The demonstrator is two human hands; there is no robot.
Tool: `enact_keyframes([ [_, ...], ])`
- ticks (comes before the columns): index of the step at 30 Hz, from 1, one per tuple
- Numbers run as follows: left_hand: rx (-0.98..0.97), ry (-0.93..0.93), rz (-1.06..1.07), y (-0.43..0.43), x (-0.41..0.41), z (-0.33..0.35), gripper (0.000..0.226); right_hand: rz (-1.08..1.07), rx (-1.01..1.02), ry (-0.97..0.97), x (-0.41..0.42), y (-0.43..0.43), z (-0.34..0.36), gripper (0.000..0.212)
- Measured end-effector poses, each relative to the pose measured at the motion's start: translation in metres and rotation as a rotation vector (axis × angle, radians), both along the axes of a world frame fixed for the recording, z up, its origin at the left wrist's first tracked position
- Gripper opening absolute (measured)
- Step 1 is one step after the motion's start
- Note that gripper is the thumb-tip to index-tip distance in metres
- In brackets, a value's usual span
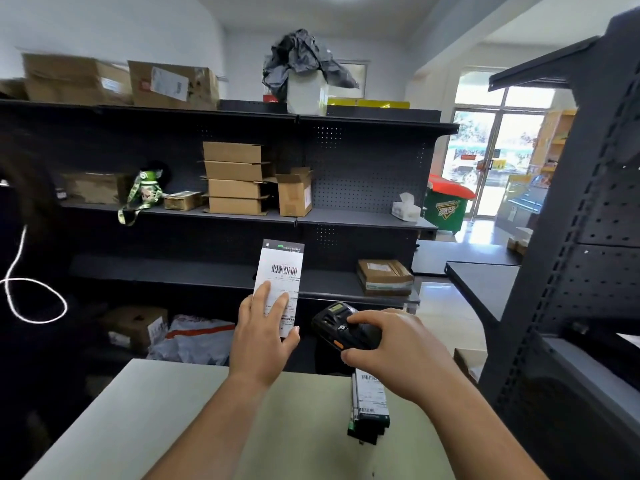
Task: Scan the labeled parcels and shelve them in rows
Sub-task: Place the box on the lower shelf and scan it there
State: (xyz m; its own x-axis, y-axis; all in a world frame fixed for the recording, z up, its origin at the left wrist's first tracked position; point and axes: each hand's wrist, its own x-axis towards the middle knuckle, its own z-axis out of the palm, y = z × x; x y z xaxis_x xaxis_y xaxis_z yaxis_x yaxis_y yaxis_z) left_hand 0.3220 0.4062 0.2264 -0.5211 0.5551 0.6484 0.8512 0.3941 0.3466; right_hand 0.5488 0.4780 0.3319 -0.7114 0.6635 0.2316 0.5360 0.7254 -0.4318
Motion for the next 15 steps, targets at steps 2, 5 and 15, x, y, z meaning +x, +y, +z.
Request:
enact_keyframes([
  [2, -0.011, -0.018, -0.002, -0.009, 0.004, 0.001, 0.059, 0.007, -0.021, 0.036, -0.002, 0.002, -0.006, 0.055],
  [5, -0.04, -0.096, -0.012, -0.026, 0.011, 0.003, 0.06, -0.022, -0.043, 0.126, -0.005, 0.002, -0.019, 0.053],
  [15, 0.031, -0.209, -0.431, -0.05, 0.076, 0.035, 0.058, -0.374, 0.007, 0.414, 0.073, -0.069, -0.051, 0.051],
])
